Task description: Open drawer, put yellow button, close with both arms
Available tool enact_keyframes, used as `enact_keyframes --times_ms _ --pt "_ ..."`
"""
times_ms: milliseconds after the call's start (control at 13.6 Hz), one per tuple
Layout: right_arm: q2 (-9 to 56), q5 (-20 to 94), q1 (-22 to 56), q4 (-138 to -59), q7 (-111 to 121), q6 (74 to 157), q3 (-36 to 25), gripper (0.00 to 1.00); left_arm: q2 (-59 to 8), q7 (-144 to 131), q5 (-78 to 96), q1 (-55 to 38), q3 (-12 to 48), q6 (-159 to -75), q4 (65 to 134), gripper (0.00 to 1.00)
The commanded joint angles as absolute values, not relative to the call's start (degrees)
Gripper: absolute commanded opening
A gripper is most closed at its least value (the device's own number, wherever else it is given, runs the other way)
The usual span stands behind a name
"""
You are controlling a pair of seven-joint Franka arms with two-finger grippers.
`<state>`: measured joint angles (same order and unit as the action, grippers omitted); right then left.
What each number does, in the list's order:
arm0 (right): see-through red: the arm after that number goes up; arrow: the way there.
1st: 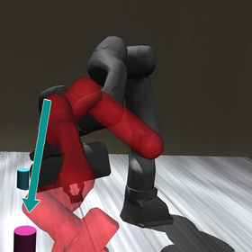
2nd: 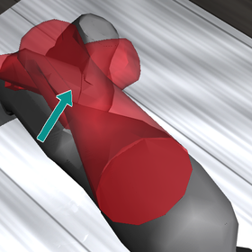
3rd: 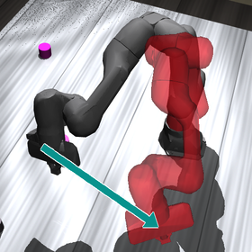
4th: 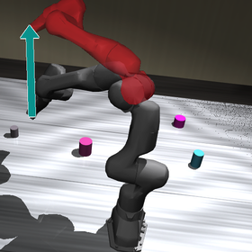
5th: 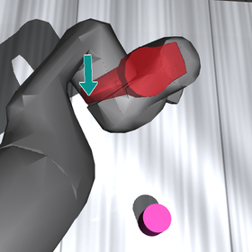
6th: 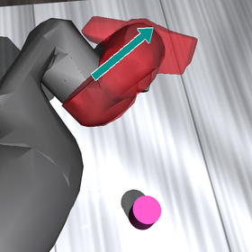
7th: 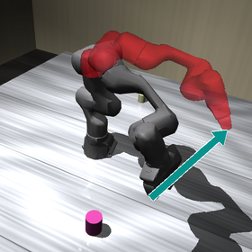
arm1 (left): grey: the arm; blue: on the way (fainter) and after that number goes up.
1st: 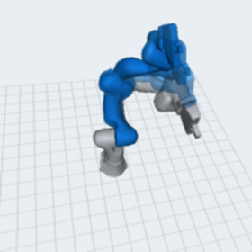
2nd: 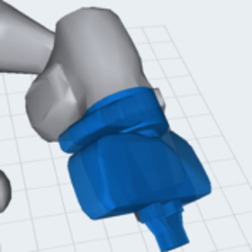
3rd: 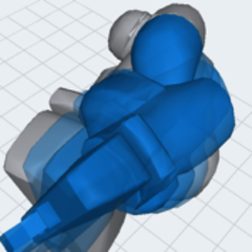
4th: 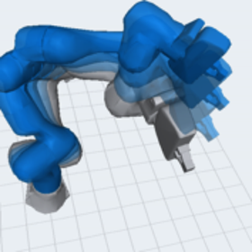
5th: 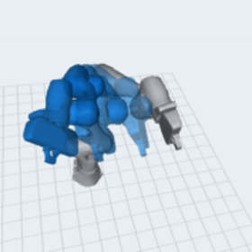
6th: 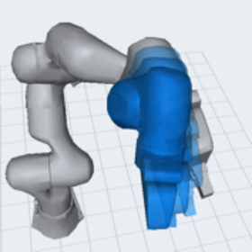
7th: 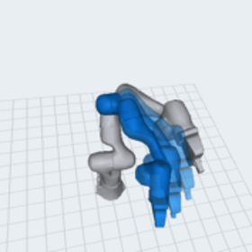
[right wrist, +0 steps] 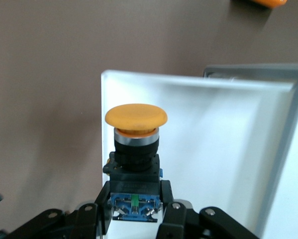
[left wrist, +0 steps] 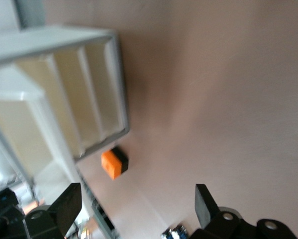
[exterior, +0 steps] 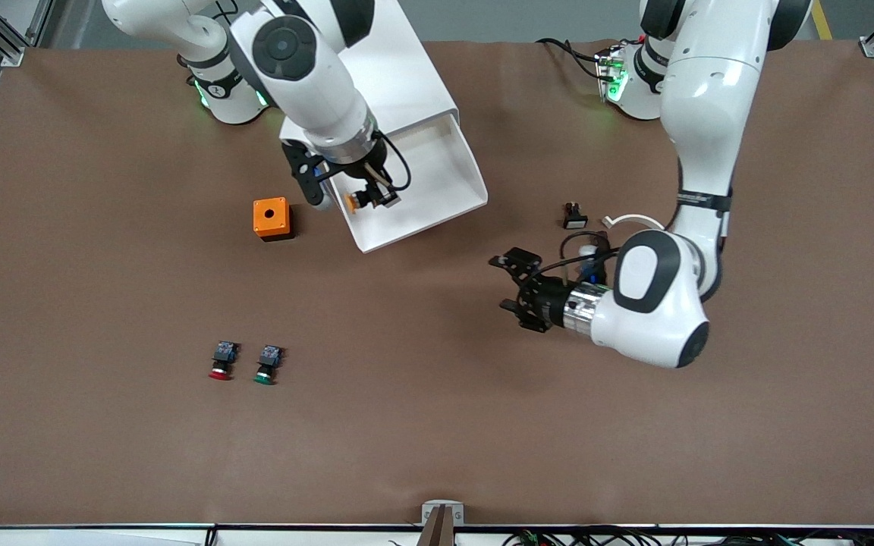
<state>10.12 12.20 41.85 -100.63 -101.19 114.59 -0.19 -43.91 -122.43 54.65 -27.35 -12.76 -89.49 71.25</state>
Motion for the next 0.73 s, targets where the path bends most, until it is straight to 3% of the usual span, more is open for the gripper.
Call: enact_keyframes --times_ms 0,147,294,441,514,588,661 --pt "12.47 12.92 44.73 -102.13 -107.55 120.12 -0.97 0.05 -42.37 -115.34 48.01 -27.86 -13.53 -88.5 71.1 1.0" --pt "15.11 12.74 45.96 -102.13 -110.03 124.26 -1.05 0.07 -42.01 -109.02 45.88 -27.77 -15.46 -88.33 71.1 1.0" --pt "16.25 12.74 46.41 -102.13 -110.74 126.2 -1.05 0.17 -39.39 -100.33 40.91 -27.77 -15.47 -87.63 71.37 1.0" --pt "16.44 12.74 46.41 -101.78 -110.74 125.51 -0.97 0.53 -38.24 -93.11 34.31 -28.65 -14.94 -87.63 71.37 1.0" --pt "16.44 12.66 46.32 -101.6 -110.66 125.42 -1.05 0.87 -37.28 -89.77 32.36 -28.91 -14.85 -87.45 71.37 1.0" --pt "16.35 12.57 46.32 -100.82 -110.39 125.25 -1.14 1.0 -37.18 -85.82 32.0 -29.0 -14.85 -86.23 71.37 1.0" --pt "16.26 12.57 45.36 -99.24 -110.04 123.76 -1.32 1.0 -37.18 -82.13 31.91 -29.09 -14.85 -84.83 71.37 1.0"
